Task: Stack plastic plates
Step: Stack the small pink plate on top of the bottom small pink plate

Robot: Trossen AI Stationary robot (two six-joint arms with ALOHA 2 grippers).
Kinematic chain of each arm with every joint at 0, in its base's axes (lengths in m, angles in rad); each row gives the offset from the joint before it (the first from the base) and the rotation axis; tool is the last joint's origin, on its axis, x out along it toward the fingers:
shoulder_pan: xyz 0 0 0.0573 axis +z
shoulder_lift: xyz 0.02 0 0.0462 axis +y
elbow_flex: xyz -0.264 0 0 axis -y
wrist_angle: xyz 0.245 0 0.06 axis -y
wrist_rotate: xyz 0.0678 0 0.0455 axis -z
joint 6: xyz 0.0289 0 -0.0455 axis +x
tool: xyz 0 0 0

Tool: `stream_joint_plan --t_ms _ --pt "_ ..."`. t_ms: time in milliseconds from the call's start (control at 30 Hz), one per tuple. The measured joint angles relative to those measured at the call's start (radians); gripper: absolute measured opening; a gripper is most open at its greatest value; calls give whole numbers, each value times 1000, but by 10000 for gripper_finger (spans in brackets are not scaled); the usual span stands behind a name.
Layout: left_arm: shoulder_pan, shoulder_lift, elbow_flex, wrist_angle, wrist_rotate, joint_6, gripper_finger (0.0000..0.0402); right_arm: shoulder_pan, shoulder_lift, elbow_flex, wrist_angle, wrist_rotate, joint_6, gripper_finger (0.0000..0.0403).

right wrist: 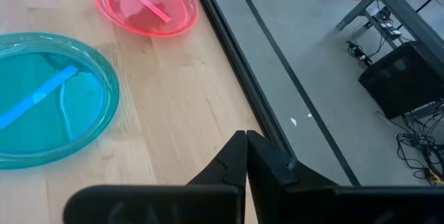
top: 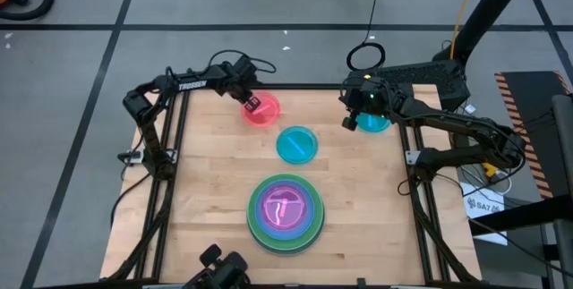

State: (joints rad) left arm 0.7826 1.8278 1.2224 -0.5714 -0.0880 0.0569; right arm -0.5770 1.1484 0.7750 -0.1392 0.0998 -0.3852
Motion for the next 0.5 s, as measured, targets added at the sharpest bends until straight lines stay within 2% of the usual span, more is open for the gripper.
stream_joint_plan --t_ms 233,500 --pt "51 0 0 -39 38 20 67 0 0 0 0 0 4 4" --pt "67 0 -1 -38 191 -1 68 0 0 0 0 -1 15 4"
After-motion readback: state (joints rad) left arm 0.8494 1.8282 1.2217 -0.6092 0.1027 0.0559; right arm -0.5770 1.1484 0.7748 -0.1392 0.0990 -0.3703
